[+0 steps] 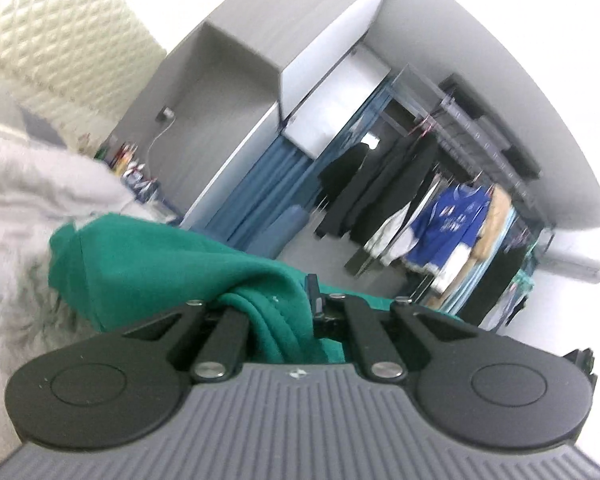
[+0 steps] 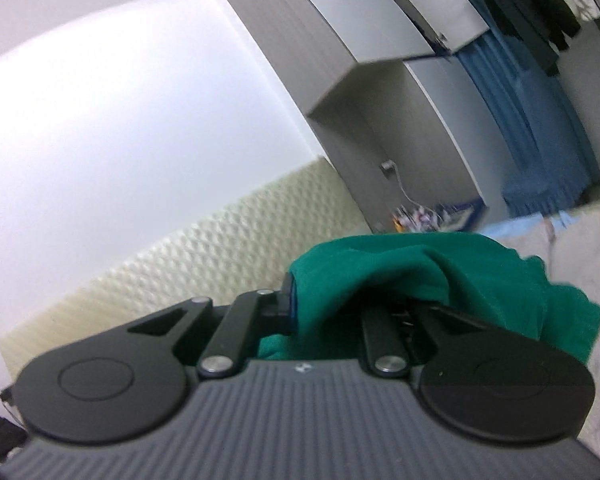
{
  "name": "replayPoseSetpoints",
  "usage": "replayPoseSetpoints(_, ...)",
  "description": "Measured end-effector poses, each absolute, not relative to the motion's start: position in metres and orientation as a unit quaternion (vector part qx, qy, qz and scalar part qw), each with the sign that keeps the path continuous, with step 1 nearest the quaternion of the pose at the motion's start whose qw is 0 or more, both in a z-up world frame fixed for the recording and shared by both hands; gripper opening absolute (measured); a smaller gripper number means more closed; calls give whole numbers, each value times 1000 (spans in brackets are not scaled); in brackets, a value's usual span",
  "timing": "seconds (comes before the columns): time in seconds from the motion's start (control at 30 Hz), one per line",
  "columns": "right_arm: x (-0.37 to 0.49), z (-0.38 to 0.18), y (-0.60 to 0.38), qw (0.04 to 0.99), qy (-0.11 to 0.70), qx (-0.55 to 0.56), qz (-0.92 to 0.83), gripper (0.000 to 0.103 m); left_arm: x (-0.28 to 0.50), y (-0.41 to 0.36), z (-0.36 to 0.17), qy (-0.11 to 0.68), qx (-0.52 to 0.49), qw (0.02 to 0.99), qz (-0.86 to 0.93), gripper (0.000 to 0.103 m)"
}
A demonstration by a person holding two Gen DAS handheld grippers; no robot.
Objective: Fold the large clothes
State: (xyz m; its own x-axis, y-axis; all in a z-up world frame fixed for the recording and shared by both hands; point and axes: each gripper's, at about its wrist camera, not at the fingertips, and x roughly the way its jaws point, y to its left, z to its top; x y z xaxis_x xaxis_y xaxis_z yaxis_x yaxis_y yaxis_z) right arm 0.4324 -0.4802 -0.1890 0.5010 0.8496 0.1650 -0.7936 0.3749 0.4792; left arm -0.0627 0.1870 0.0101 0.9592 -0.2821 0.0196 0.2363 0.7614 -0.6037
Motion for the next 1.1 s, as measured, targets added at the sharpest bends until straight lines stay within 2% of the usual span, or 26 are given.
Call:
replayPoseSetpoints(0.5,378,34,-530,833,-112,214,498,15,-112,172,276,-95,-237,947,-195,7)
replayPoseSetpoints(0.73,397,111,-527,850,-132,204,467,15,-89,164,372,-108,-209,954,-186,7)
replayPoseSetpoints(0.9,443,110,-497,874,-107,185,436,15,-13,167,370,-81,-197,962,-168,7)
replayPoseSetpoints(1.1,540,60,-441,895,-39,183,406,15,131,178,293,-5,-208,968,-140,8)
